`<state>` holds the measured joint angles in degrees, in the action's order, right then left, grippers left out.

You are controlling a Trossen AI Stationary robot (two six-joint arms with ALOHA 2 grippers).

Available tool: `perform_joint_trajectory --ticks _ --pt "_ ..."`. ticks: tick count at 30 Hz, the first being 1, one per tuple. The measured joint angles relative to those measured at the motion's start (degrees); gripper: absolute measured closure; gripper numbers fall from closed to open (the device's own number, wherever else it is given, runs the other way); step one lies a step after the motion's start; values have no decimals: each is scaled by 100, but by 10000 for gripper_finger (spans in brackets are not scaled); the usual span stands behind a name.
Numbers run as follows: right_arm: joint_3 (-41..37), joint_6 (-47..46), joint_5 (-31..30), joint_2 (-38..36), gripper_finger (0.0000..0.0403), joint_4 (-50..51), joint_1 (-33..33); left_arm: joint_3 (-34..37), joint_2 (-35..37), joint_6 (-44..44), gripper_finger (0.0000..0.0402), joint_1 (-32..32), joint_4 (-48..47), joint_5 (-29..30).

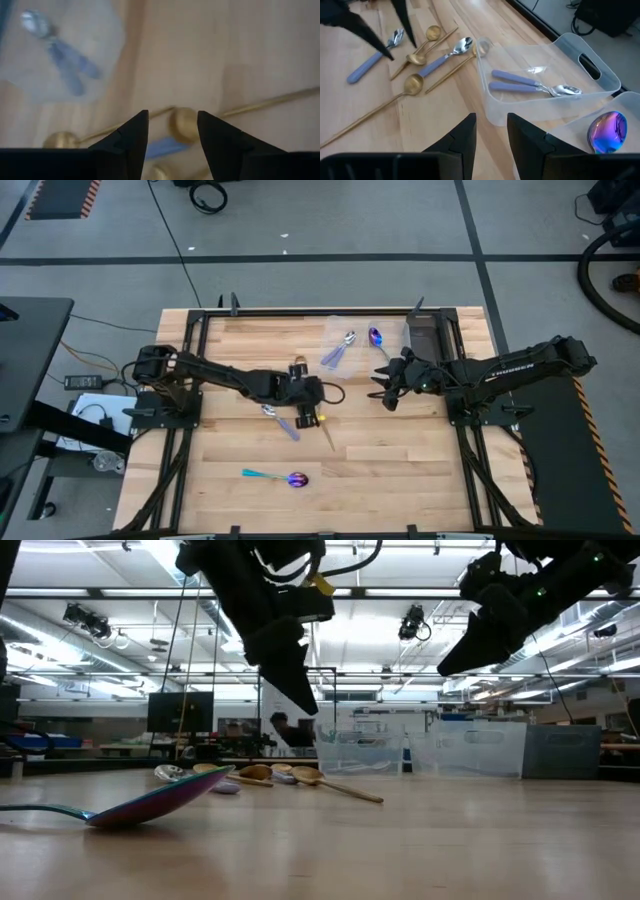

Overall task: Sort silverware by color (type)
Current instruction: Put the bottom right golden spoon into the black bin

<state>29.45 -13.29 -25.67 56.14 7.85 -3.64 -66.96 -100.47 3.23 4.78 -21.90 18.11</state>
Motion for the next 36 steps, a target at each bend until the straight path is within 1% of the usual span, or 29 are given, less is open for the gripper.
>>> perform_joint_trajectory --ticks 3,6,9,11,13,16,23,27,31,33,36 --pt "0 43 0 0 283 -65 0 -2 -2 15 225 31 36 -445" --pt "0 40 54 0 283 -55 0 0 -2 15 225 75 -16 -496" --pt "0 -124 347 50 283 -152 -2 -2 -2 17 226 171 -197 -496" --pt "0 -192 566 152 283 -283 -4 -1 -2 -45 226 275 -250 -412" --pt "0 -220 716 343 283 -548 -16 -2 -2 -146 226 418 -230 -176" --pt "66 -233 778 683 283 -684 -77 -2 -2 -374 226 591 -267 134" --pt "670 -319 778 1542 283 -619 -274 -2 0 -589 226 640 -487 187" --pt "1119 -521 694 1953 283 -273 -355 17 4 -713 226 648 -691 181" --pt "1465 -770 545 2252 283 148 -463 441 186 -796 226 724 -600 167" --pt "1586 -829 485 2310 283 323 -522 730 335 -796 226 765 -252 171" --pt "1761 -903 467 2418 283 281 -587 1196 699 -701 226 777 65 173"
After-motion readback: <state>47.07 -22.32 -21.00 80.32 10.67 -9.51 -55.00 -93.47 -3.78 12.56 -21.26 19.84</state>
